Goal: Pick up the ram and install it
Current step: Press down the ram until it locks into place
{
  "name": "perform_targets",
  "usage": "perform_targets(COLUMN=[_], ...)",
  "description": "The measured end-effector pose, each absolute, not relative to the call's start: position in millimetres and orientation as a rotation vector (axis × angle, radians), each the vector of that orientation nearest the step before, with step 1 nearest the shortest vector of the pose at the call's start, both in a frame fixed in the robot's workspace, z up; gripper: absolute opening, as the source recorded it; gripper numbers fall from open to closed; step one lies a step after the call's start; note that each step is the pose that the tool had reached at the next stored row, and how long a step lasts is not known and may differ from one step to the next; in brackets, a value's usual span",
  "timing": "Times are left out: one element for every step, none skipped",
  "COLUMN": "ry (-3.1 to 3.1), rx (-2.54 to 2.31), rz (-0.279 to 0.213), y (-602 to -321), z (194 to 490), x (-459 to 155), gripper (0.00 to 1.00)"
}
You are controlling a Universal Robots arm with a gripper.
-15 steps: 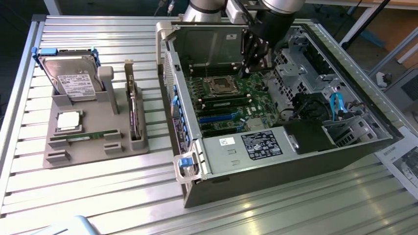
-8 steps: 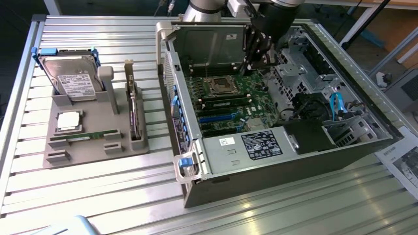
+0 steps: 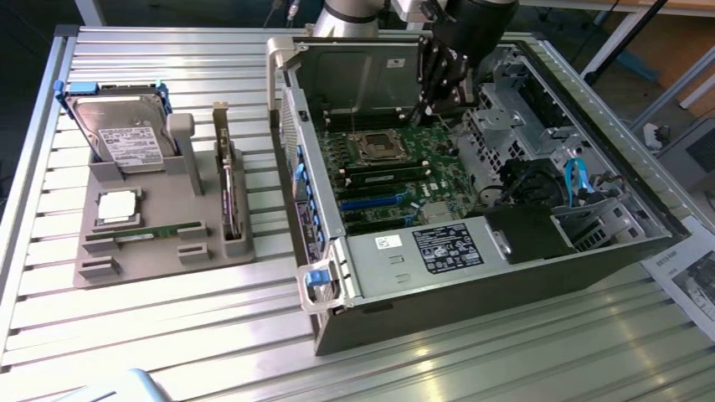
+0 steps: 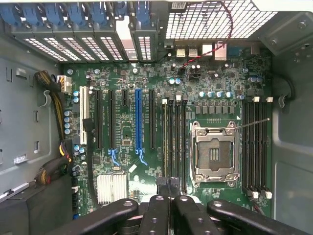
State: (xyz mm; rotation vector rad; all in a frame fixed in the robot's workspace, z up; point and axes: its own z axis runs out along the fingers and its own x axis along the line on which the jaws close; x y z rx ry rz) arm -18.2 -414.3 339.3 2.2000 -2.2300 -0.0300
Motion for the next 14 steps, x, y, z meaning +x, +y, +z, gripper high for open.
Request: perform_targets(ry=[-2.23,-2.23,-2.23,-2.23,-2.23,-2.23,-2.23,-2.23,-2.23,-2.23,-2.231,-2.234,-2.241,-2.257], rx=[2.2,2.2,2.2,2.2,2.2,2.2,2.2,2.2,2.2,2.2,2.199,2.196,2.189,2.173], rz=[-0.03,-0.03,-0.03,-0.03,-0.03,-0.03,-0.03,-0.03,-0.03,-0.03,-0.03,-0.03,-0.03,-0.03], y=[-414.3,-414.3,-414.3,-414.3,-414.3,-414.3,-414.3,-414.3,-414.3,-414.3,-414.3,-414.3,-414.3,-414.3], z=[339.3,339.3,339.3,339.3,339.3,339.3,339.3,339.3,339.3,339.3,339.3,339.3,339.3,339.3], x=[-18.2,-18.2,-18.2,-18.2,-18.2,-18.2,-18.2,-18.2,-18.2,-18.2,-18.2,-18.2,-18.1,-18.1], gripper=[0.1,0.1,0.1,0.1,0.1,0.1,0.1,0.1,0.1,0.1,0.1,0.1,0.1,0.1])
